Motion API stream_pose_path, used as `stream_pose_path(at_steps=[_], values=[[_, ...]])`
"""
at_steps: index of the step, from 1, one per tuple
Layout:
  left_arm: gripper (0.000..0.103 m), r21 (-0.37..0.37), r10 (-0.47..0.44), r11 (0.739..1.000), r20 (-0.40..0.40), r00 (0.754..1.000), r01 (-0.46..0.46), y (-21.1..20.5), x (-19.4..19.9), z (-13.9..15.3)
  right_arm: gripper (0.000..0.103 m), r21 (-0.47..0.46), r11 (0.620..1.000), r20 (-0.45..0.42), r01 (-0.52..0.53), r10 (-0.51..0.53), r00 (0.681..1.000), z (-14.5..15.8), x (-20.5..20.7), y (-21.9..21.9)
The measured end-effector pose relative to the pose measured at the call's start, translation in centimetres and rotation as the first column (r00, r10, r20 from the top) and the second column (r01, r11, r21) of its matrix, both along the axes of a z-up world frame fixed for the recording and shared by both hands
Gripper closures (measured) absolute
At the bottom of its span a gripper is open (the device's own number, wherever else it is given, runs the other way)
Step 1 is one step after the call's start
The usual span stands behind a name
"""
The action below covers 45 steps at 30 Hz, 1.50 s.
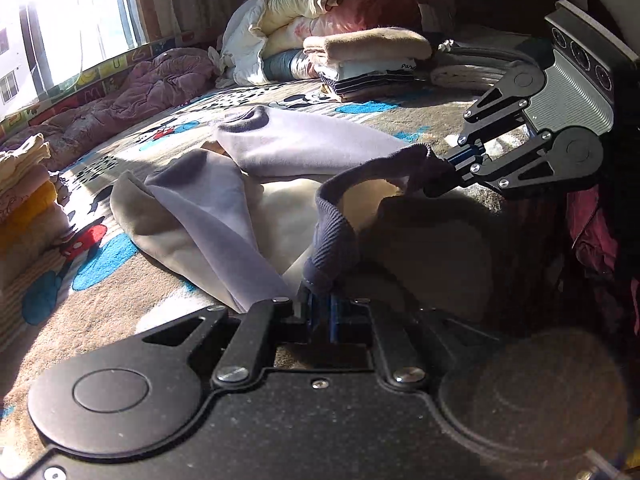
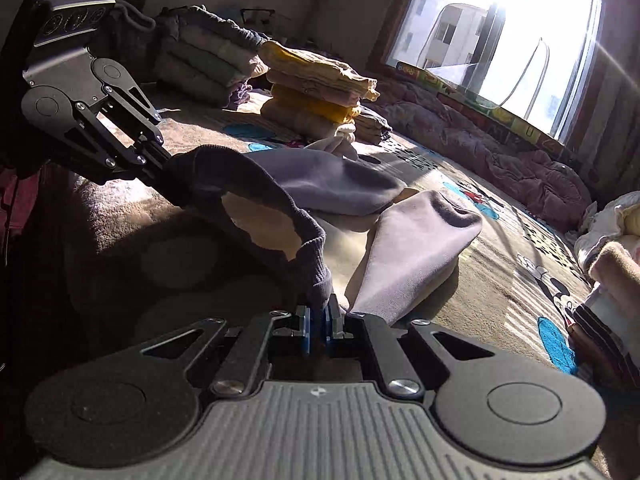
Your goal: Fold clothes
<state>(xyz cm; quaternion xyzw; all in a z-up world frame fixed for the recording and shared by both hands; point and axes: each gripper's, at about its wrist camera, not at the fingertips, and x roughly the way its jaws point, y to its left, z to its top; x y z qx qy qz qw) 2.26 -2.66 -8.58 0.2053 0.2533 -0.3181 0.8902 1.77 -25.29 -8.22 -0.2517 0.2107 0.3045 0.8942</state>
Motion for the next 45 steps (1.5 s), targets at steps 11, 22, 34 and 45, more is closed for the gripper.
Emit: stream_pose_path(at_steps=[11,22,34,45], values=[[0.069,-0.351,0.045,0.929,-0.208,0.977,-0.118,5.3,0.8,3.0,0.076,-0.171,0.979,-0.036,-0.112,0.107,0.994,-0.2,-4.6,2.0],[0.053,-0.169,0.347,0.891,-0.35,0.87,-0.422,2.0,5.5,-0.3,0.072,0.199,0.979,-0.11,0.036,-0.015,0.994,3.2,-0.4,1.5],[0.069,-0.177,0.262,0.928,-0.318,0.911,-0.328,4.5,5.3,0.0,0.071,0.27,0.96,-0.239,-0.077,0.144,0.96,-0.5,-1.1,-0.9],[0.067,-0.415,0.38,0.781,-0.278,0.882,-0.467,4.5,12.7,3.0,0.049,0.622,0.684,-0.36,0.383,-0.185,0.915,-1.8,8.9,-8.1]])
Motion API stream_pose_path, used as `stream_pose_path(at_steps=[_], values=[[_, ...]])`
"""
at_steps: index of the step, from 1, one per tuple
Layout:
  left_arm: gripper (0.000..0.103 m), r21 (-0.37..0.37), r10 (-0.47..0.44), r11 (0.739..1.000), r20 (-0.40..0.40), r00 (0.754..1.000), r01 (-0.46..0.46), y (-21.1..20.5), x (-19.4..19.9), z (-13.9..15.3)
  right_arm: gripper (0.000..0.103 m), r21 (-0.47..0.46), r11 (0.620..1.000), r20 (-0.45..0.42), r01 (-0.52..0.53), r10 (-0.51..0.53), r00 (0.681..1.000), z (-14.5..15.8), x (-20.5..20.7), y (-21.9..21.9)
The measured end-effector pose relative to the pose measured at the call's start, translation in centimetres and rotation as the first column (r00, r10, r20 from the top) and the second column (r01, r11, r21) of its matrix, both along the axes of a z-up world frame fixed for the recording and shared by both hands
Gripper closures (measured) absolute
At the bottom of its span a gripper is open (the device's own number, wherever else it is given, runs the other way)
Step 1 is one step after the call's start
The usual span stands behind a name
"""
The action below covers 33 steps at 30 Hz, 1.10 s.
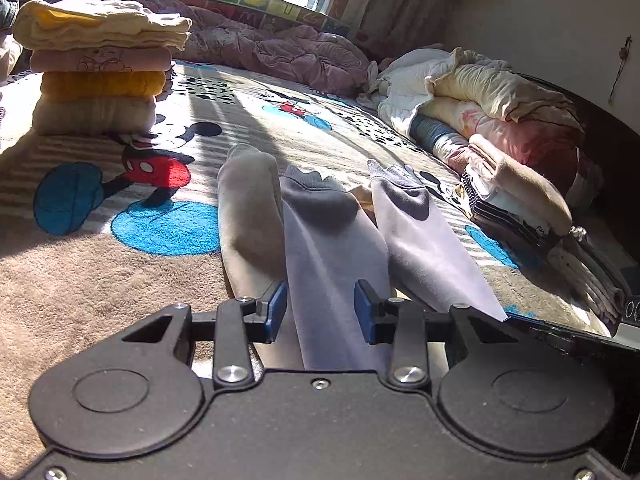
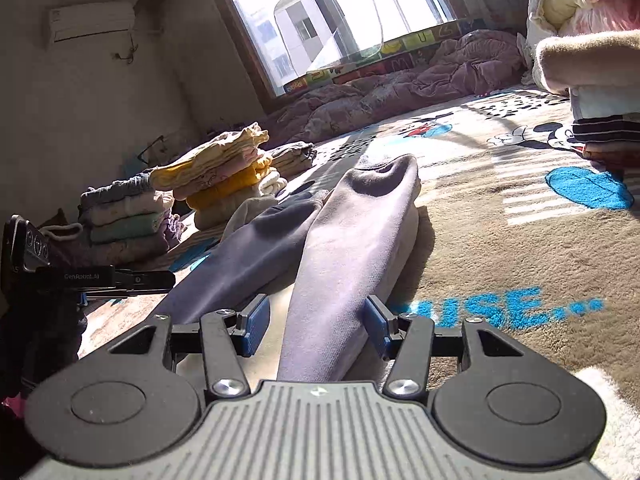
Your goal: Fold clothes
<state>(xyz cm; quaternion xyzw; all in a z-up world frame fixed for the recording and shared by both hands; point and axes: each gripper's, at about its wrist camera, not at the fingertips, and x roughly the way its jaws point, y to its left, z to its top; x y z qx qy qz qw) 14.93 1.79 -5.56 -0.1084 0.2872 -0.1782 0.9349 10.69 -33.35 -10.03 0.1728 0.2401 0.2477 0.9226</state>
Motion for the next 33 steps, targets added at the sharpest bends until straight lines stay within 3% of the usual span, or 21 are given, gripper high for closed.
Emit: stream_pose_path(at_steps=[2,5,9,11,15,16,17,18,19,26,33], values=[[0.067,0.041,-0.03,0.999,0.026,0.999,0.029,-1.1,1.6,1.0,0.049,0.015,1.0,-0.018,0.017,-0.017,1.0,-0.5,1.1,0.1],[0.067,0.106,-0.04,0.994,0.011,0.999,0.038,-2.8,5.1,1.5,0.038,0.007,1.0,-0.02,0.02,-0.02,1.0,-0.8,2.2,1.0],[0.066,0.195,0.015,0.981,-0.042,0.999,-0.007,-4.4,10.6,1.0,0.029,-0.014,0.999,-0.073,0.037,-0.038,0.997,-1.5,3.5,1.9],[0.06,0.259,0.047,0.966,-0.106,0.993,-0.018,-5.0,13.1,0.2,0.027,0.0,0.999,-0.093,0.042,-0.042,0.995,-1.8,3.9,1.6],[0.053,0.289,0.071,0.957,-0.194,0.978,-0.012,-5.5,15.5,-1.5,0.023,0.031,0.999,-0.105,0.035,-0.031,0.994,-2.2,4.2,1.3],[0.056,0.281,0.064,0.96,-0.206,0.977,-0.004,-5.6,15.6,-1.6,0.023,0.036,0.999,-0.106,0.034,-0.03,0.994,-2.2,4.2,1.2],[0.08,0.271,0.057,0.963,-0.217,0.975,0.004,-5.6,15.7,-1.8,0.023,0.042,0.999,-0.106,0.033,-0.028,0.994,-2.3,4.2,1.2],[0.096,0.267,0.059,0.964,-0.206,0.977,-0.002,-5.8,15.3,-1.5,0.023,0.048,0.998,-0.107,0.032,-0.027,0.994,-2.3,4.2,1.1],[0.1,0.264,0.062,0.964,-0.192,0.979,-0.009,-5.9,14.8,-1.1,0.023,0.052,0.998,-0.107,0.032,-0.026,0.994,-2.3,4.2,1.1],[0.102,0.244,0.07,0.968,-0.028,0.997,-0.061,-4.9,10.5,2.7,0.023,0.025,0.999,-0.106,0.044,-0.041,0.994,-2.0,3.8,1.6],[0.102,0.224,0.174,0.956,0.093,0.98,-0.191,0.2,6.0,5.9,0.023,0.009,0.998,-0.105,0.064,-0.063,0.992,-2.0,3.7,1.7]])
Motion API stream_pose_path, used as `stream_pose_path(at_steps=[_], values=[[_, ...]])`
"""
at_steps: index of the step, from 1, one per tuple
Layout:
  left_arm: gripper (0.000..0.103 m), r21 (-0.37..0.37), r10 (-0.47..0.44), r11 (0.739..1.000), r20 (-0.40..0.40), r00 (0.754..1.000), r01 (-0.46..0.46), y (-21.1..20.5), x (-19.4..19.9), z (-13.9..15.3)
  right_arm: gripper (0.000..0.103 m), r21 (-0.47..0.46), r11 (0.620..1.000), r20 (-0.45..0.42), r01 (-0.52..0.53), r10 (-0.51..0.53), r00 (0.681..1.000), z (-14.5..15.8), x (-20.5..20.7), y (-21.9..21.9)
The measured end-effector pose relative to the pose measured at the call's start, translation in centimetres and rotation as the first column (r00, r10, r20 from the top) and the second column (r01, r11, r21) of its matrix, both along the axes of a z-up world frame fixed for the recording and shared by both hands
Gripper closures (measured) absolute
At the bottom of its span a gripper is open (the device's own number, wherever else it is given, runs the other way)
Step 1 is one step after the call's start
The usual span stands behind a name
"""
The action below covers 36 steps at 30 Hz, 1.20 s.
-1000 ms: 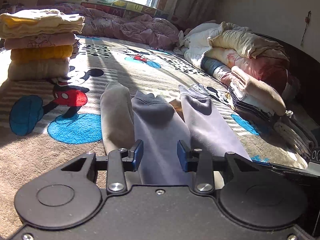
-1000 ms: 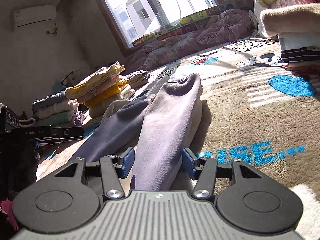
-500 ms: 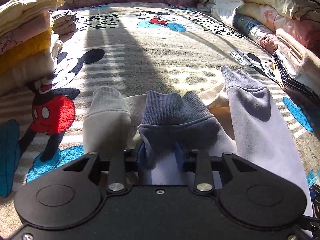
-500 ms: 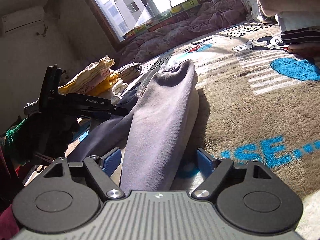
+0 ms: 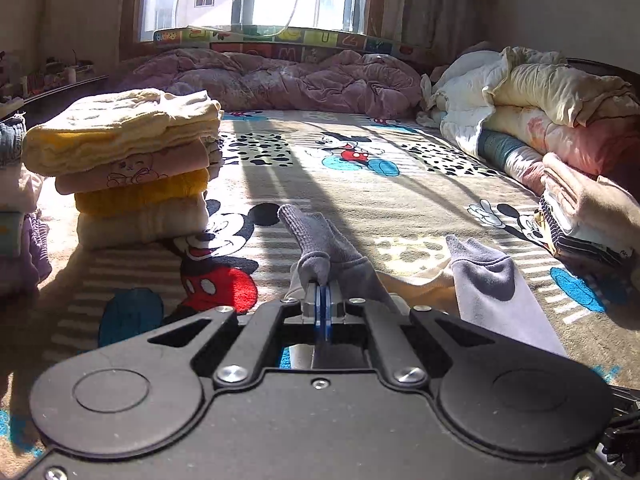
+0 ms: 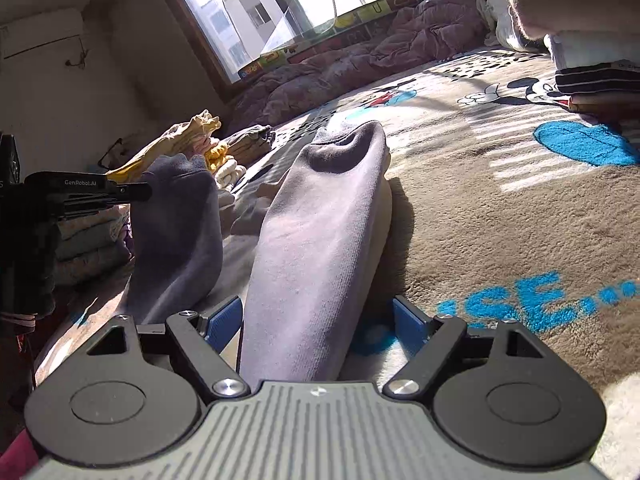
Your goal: Fold clothes
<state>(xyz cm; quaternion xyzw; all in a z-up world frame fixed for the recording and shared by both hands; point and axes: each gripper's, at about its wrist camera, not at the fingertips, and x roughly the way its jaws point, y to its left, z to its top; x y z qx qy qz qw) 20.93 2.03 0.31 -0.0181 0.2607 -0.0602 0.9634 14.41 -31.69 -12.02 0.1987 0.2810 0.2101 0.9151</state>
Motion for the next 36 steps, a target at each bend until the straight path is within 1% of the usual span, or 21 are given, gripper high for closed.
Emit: stream_pose_path(at_steps=[4,8,12,15,16,19,23,25,27,28,29,31,34,35,36], values=[[0.102,0.015,0.096,0.995,0.012,0.995,-0.097,4.3,-2.5,0.1,0.023,-0.012,1.0,0.002,0.012,-0.012,1.0,0.0,-0.1,0.1],[0.102,-0.008,0.199,0.98,-0.001,0.98,-0.199,8.6,-5.1,-1.0,0.023,-0.034,0.999,0.008,0.019,-0.018,1.0,0.0,-0.2,0.4],[0.102,-0.032,0.311,0.949,-0.038,0.95,-0.312,12.7,-7.6,-3.1,0.023,-0.055,0.998,0.013,0.023,-0.022,1.0,0.0,-0.3,0.7],[0.102,-0.069,0.381,0.92,-0.076,0.921,-0.387,15.7,-9.1,-4.8,0.023,-0.063,0.998,0.014,0.025,-0.024,1.0,0.0,-0.3,0.8],[0.102,-0.084,0.409,0.906,-0.086,0.908,-0.416,16.5,-9.7,-5.3,0.023,-0.065,0.998,0.015,0.025,-0.024,1.0,0.0,-0.3,0.8],[0.102,-0.123,0.453,0.879,-0.089,0.887,-0.461,18.0,-11.4,-5.6,0.023,-0.071,0.997,0.015,0.027,-0.026,1.0,0.0,-0.2,0.9],[0.102,-0.136,0.473,0.868,-0.07,0.878,-0.478,18.7,-13.1,-5.5,0.023,-0.085,0.996,0.016,0.032,-0.031,0.999,0.0,-0.1,1.0],[0.102,-0.143,0.487,0.856,-0.1,0.868,-0.497,19.5,-13.2,-6.4,0.023,-0.094,0.995,0.016,0.035,-0.034,0.999,0.0,-0.1,1.2],[0.091,-0.109,0.507,0.841,-0.181,0.843,-0.529,20.1,-12.8,-7.8,0.023,-0.103,0.994,0.017,0.041,-0.039,0.999,0.0,-0.1,1.3],[0.078,-0.09,0.516,0.834,-0.221,0.827,-0.544,20.4,-12.5,-8.5,0.023,-0.107,0.993,0.017,0.044,-0.043,0.999,0.1,-0.1,1.4],[0.077,-0.079,0.525,0.831,-0.211,0.824,-0.55,20.1,-12.6,-8.3,0.023,-0.111,0.993,0.018,0.048,-0.046,0.999,0.1,-0.1,1.4],[0.069,-0.059,0.543,0.826,-0.179,0.821,-0.56,19.5,-12.8,-7.5,0.023,-0.107,0.993,0.017,0.055,-0.054,0.998,0.2,-0.2,1.3],[0.069,-0.031,0.567,0.818,-0.13,0.813,-0.575,18.5,-13.0,-6.4,0.023,-0.088,0.994,0.014,0.059,-0.058,0.998,0.2,-0.3,0.9],[0.069,-0.026,0.546,0.833,-0.116,0.83,-0.552,17.5,-12.6,-6.0,0.024,-0.082,0.995,0.014,0.059,-0.058,0.998,0.2,-0.3,0.8],[0.069,-0.026,0.509,0.857,-0.113,0.854,-0.514,16.2,-12.0,-5.7,0.024,-0.072,0.996,0.013,0.059,-0.058,0.998,0.2,-0.3,0.7]])
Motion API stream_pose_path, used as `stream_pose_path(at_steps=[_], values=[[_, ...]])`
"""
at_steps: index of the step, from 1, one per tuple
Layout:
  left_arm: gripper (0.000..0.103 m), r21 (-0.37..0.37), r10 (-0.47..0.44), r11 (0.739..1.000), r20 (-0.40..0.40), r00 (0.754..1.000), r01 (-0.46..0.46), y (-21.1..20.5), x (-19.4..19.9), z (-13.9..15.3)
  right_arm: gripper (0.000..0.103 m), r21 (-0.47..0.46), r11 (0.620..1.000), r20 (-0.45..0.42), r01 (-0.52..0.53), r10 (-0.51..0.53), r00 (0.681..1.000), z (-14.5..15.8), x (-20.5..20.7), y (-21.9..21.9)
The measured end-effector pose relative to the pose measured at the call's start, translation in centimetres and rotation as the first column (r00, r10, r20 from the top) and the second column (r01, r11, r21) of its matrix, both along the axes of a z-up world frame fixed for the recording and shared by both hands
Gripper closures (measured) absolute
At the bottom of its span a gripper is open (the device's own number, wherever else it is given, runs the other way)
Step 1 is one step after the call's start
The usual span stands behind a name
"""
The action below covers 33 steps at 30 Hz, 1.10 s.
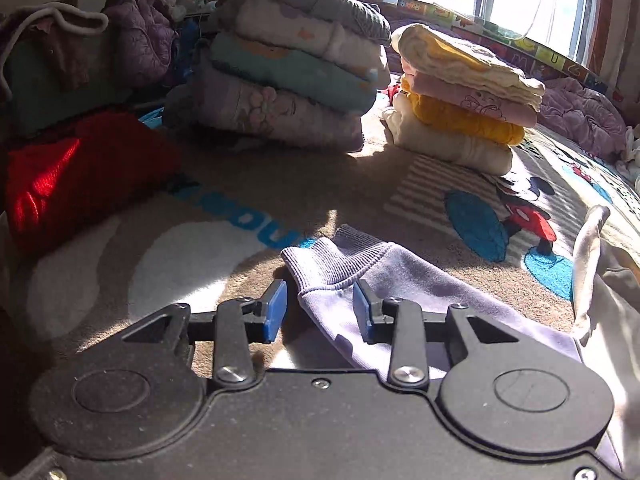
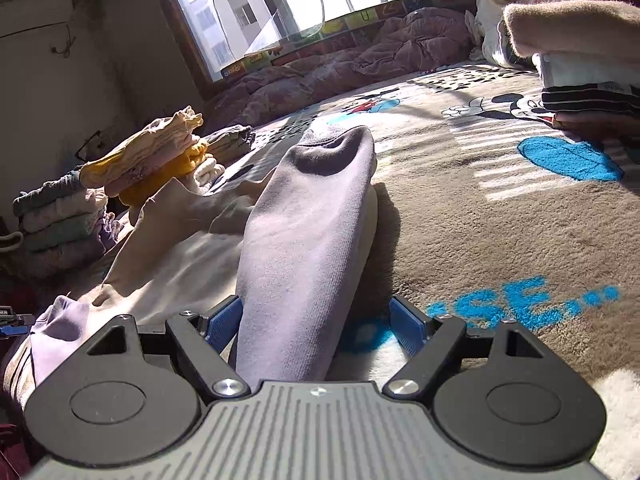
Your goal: Fold clothes
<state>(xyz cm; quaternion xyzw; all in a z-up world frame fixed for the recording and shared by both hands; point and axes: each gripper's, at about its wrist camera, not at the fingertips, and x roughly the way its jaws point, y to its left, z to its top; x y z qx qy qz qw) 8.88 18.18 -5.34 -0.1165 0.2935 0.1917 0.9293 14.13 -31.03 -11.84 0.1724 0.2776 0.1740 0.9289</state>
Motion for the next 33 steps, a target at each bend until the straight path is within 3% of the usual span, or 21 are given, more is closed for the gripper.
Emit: stream_pose_path(at_steps=[3,5,11,14,17,18,19,22,25,26,27,28,31,33], values=[[0.069,0.012,-0.151,0.989,0.003,0.989,0.151,-4.7,2.1,0.9,0.024,0.05,0.999,-0.007,0.006,-0.006,1.0,0.0,0.0,-0.8],[0.069,0.037,-0.268,0.963,-0.003,0.963,0.268,-9.0,3.5,1.4,0.026,0.103,0.994,-0.018,0.02,-0.018,1.0,-0.1,0.1,-1.8],[0.066,0.042,-0.553,0.832,-0.014,0.833,0.553,-22.3,8.0,2.3,0.026,0.283,0.954,-0.049,0.103,-0.093,0.994,-0.5,0.0,-5.6],[0.058,0.067,-0.664,0.745,-0.024,0.747,0.664,-28.8,9.9,3.0,0.026,0.409,0.899,-0.081,0.156,-0.134,0.988,-1.3,-0.3,-8.3],[0.056,0.091,-0.731,0.675,-0.053,0.681,0.732,-34.4,11.9,3.2,0.025,0.522,0.83,-0.094,0.195,-0.172,0.981,-1.8,-0.7,-10.8],[0.055,0.092,-0.737,0.666,-0.068,0.672,0.74,-35.9,12.7,3.1,0.025,0.543,0.814,-0.095,0.207,-0.185,0.978,-2.0,-0.8,-11.4],[0.055,0.092,-0.742,0.659,-0.083,0.665,0.746,-37.5,13.5,3.0,0.025,0.56,0.799,-0.096,0.218,-0.199,0.975,-2.1,-0.9,-12.0],[0.053,0.138,-0.726,0.661,-0.134,0.675,0.738,-41.1,16.1,2.4,0.024,0.603,0.758,-0.098,0.25,-0.241,0.966,-2.5,-1.2,-13.9],[0.052,0.237,-0.662,0.679,-0.21,0.719,0.694,-43.8,18.1,1.4,0.023,0.617,0.74,-0.093,0.267,-0.269,0.959,-2.7,-1.3,-15.3],[0.057,0.273,-0.637,0.682,-0.236,0.734,0.679,-44.4,18.7,1.0,0.023,0.624,0.732,-0.093,0.275,-0.28,0.956,-2.8,-1.4,-15.8],[0.068,0.272,-0.627,0.688,-0.245,0.74,0.673,-44.3,19.0,0.8,0.023,0.631,0.723,-0.093,0.282,-0.291,0.952,-2.9,-1.5,-16.4],[0.097,0.266,-0.619,0.695,-0.252,0.744,0.668,-44.2,19.3,0.6,0.023,0.638,0.714,-0.092,0.288,-0.301,0.949,-3.0,-1.5,-16.9],[0.102,0.252,-0.6,0.712,-0.266,0.755,0.655,-43.8,19.8,0.2,0.023,0.66,0.688,-0.087,0.302,-0.329,0.94,-3.4,-1.8,-18.2],[0.102,0.255,-0.606,0.71,-0.254,0.754,0.657,-43.7,19.5,0.2,0.023,0.67,0.671,-0.088,0.317,-0.353,0.931,-3.5,-1.8,-19.1]])
